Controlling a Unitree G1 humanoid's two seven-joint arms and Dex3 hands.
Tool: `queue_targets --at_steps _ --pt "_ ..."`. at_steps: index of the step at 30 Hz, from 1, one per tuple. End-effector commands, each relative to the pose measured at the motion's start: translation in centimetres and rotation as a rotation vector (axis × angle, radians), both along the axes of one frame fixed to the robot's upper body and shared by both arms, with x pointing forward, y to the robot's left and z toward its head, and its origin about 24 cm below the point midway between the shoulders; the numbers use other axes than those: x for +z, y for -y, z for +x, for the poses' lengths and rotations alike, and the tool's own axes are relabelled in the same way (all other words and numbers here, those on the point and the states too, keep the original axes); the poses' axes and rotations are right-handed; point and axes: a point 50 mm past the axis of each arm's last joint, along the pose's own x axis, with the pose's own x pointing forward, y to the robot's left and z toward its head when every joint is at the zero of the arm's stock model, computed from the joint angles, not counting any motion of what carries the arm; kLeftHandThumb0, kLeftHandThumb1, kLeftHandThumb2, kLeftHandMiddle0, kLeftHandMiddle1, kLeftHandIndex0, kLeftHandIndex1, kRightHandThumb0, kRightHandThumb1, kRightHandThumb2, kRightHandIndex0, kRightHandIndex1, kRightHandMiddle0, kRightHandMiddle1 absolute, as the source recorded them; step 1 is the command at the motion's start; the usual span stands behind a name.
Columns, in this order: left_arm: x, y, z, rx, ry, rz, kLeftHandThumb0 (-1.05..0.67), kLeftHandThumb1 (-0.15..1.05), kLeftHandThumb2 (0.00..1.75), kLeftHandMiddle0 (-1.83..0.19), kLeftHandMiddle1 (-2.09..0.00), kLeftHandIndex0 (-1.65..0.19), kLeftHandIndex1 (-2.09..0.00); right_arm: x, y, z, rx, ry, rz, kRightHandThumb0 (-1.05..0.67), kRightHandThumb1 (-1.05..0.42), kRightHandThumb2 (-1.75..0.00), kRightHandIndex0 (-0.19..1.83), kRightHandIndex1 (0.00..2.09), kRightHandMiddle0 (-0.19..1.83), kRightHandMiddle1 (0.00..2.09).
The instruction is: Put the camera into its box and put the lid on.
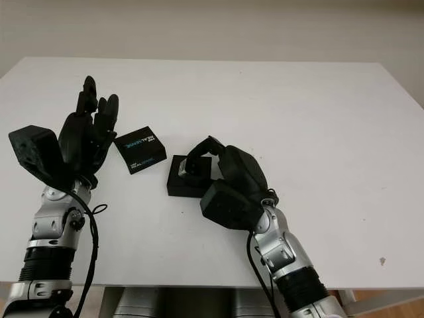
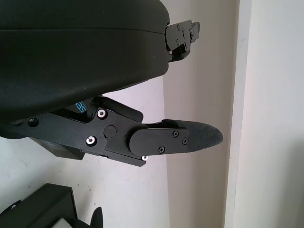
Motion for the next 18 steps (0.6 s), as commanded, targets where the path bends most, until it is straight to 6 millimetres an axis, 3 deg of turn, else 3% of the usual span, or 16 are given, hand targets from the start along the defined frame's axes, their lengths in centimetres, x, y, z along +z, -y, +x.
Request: queue_targets --at_steps 1,18 --pt "0.16 -0.07 -0.09 0.004 0.011 0.002 -0.64 1.05 0.40 0.19 0.00 0.19 0.00 -0.29 0.33 0.15 -0.009 -0.003 -0.020 -0.45 -0.90 -0.06 0.47 0.11 0.40 1.20" --pt "0.11 -0.06 -0.13 0.004 0.014 0.009 -0.65 1.05 0.41 0.19 0.00 0.19 0.00 -0.14 0.21 0.19 0.018 0.083 0.055 -0.36 -0.90 -0.05 0.54 0.19 0.46 1.40"
